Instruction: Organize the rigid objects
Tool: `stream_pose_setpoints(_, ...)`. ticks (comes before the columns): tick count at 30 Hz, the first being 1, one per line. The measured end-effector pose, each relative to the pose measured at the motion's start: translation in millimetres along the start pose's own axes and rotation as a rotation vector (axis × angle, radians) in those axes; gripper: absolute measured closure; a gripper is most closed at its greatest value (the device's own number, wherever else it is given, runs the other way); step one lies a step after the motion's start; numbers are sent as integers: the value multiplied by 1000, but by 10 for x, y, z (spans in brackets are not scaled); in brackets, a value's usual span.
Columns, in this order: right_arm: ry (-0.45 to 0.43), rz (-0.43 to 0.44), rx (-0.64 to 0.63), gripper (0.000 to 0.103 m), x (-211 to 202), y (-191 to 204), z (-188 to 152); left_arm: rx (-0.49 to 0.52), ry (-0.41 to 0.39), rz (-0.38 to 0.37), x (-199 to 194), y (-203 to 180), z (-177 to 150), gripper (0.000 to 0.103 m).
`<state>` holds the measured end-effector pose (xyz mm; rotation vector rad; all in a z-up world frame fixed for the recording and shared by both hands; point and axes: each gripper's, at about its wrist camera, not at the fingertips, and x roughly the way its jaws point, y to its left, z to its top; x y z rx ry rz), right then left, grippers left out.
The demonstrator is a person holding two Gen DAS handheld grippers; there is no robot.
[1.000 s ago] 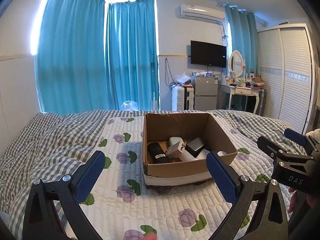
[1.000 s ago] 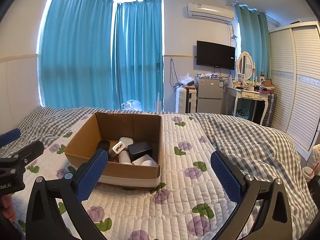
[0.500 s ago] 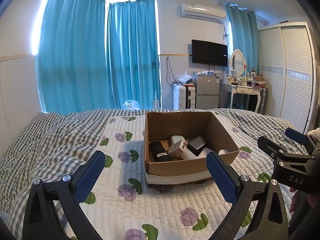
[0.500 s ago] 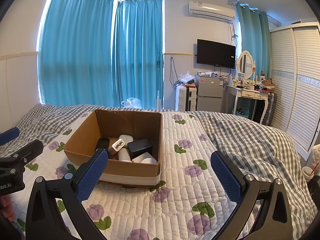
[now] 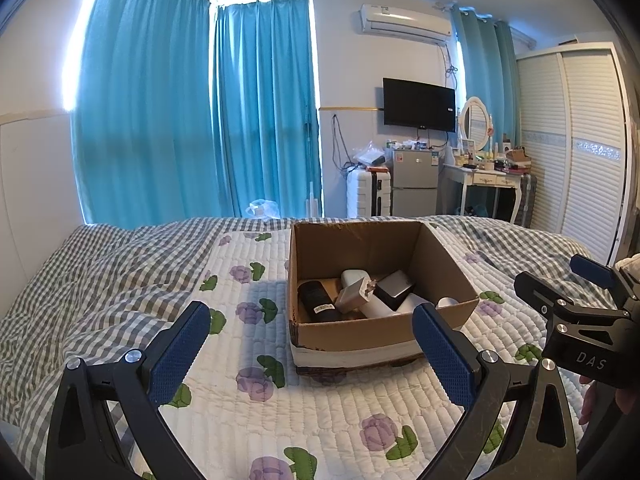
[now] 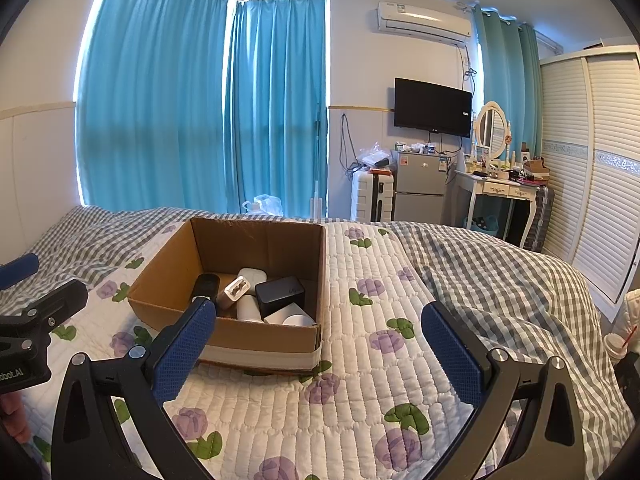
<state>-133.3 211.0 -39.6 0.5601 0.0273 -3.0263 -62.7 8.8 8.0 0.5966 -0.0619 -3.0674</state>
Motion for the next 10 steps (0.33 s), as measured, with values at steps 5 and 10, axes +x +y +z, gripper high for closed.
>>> stream_pose_setpoints(5,-1,-1,-2,0,0,1,-1,1,0,0,-1,1,-1,0)
stream_pose_setpoints(10,0,0,-1,0,2,2,1,-9,-4,-3,-8,19,-7,0)
